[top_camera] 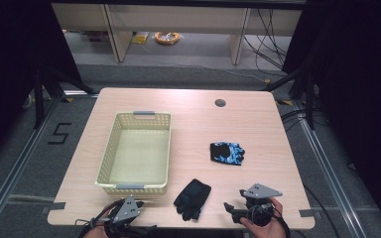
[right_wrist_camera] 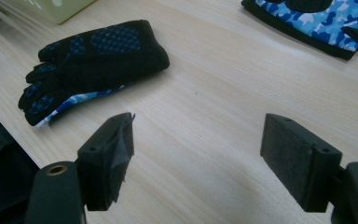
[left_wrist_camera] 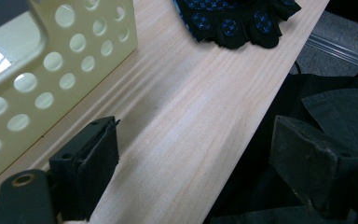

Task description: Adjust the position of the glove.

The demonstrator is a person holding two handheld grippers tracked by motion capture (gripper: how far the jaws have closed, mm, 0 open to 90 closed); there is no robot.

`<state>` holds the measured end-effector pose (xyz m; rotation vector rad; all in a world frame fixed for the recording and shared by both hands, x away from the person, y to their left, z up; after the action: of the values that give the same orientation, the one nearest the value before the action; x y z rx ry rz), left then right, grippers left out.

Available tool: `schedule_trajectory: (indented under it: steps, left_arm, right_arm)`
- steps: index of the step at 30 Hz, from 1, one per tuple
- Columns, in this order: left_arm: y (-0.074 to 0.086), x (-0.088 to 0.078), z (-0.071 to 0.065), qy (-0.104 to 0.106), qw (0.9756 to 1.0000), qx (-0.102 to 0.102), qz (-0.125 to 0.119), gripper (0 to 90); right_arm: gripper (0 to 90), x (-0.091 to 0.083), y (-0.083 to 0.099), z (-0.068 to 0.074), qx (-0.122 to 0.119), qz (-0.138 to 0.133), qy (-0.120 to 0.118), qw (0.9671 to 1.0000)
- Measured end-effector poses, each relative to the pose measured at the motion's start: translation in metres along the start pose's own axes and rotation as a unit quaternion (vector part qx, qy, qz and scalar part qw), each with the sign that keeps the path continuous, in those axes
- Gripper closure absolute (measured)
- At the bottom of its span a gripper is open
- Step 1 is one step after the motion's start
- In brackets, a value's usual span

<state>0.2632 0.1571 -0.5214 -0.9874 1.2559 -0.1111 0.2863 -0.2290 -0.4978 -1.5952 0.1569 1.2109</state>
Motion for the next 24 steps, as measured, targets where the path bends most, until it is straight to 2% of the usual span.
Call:
schedule_trajectory:
  steps: [2, 5, 6, 8, 9, 10, 11, 12, 13, 16, 17, 18, 19, 21, 22, 24]
  left_arm:
    - [0.000, 0.000, 0.000, 0.003, 1.0000, -0.001, 0.000, 15.0]
    - [0.000, -0.001, -0.001, 0.004, 1.0000, -0.001, -0.003, 14.9]
    - [0.000, 0.000, -0.002, 0.008, 0.9999, -0.006, -0.010, 14.9]
    - [-0.001, 0.001, -0.003, 0.006, 0.9997, -0.018, -0.017, 14.9]
    - [-0.002, 0.001, -0.003, 0.017, 0.9996, -0.020, -0.012, 15.1]
    - [-0.003, 0.001, -0.003, 0.009, 0.9999, -0.004, -0.013, 15.3]
    - [-0.003, 0.002, -0.006, 0.015, 0.9997, -0.014, -0.015, 15.4]
    - [-0.004, 0.004, -0.008, 0.022, 0.9994, -0.017, -0.022, 15.7]
    - [-0.005, 0.004, -0.010, 0.027, 0.9992, -0.017, -0.022, 17.4]
    - [-0.011, 0.009, -0.018, 0.044, 0.9981, -0.020, -0.039, 23.4]
    - [-0.013, 0.010, -0.019, 0.042, 0.9981, -0.012, -0.043, 25.4]
    - [-0.015, 0.012, -0.022, 0.045, 0.9981, -0.016, -0.040, 27.1]
    - [-0.017, 0.014, -0.023, 0.051, 0.9976, -0.011, -0.045, 28.3]
    - [-0.022, 0.018, -0.027, 0.052, 0.9977, -0.010, -0.042, 31.9]
    - [-0.025, 0.020, -0.029, 0.054, 0.9976, -0.010, -0.041, 32.6]
    - [-0.032, 0.025, -0.033, 0.048, 0.9979, -0.004, -0.045, 33.3]
  right_arm:
    - [32.7, 0.000, 0.000, 0.000, -0.003, -0.002, -0.005, 1.0000]
    - [32.3, 0.000, -0.001, -0.001, -0.008, -0.007, -0.006, 0.9999]
    - [32.3, -0.001, -0.001, 0.001, -0.001, -0.008, 0.000, 1.0000]
    - [32.8, -0.002, -0.002, -0.001, -0.004, -0.014, -0.007, 0.9999]
    - [33.5, -0.002, -0.002, 0.000, 0.004, -0.015, -0.005, 0.9999]
    - [33.6, -0.002, -0.003, 0.001, 0.007, -0.017, -0.005, 0.9998]
    - [33.9, -0.002, -0.004, -0.001, -0.005, -0.017, -0.005, 0.9998]
    - [34.7, -0.002, -0.004, 0.002, 0.008, -0.013, -0.006, 0.9999]
    - [35.9, -0.001, -0.006, 0.000, -0.009, -0.015, -0.008, 0.9998]
    - [40.1, 0.001, -0.012, 0.003, -0.020, -0.019, -0.009, 0.9996]
    - [42.4, 0.001, -0.015, 0.004, -0.030, -0.021, -0.010, 0.9993]
    - [43.6, 0.002, -0.018, 0.004, -0.041, -0.021, -0.012, 0.9989]
    - [44.5, 0.003, -0.022, 0.006, -0.052, -0.024, -0.017, 0.9982]
    - [47.9, 0.006, -0.030, 0.009, -0.068, -0.029, -0.027, 0.9969]
    - [49.0, 0.008, -0.033, 0.010, -0.079, -0.030, -0.024, 0.9961]
    - [50.8, 0.014, -0.039, 0.013, -0.084, -0.025, -0.029, 0.9958]
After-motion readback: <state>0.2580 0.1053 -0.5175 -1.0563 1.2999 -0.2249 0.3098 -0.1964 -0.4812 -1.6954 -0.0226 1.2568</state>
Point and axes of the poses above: each handheld gripper's, and its own axes: x roughly forward along the jaws, y roughly out of its underside, z roughly to its left, the point moved 1 cm from there along x, roughly forward along the jaws, and after that the axes turned 6 degrees about z, right-handed, at the moved point
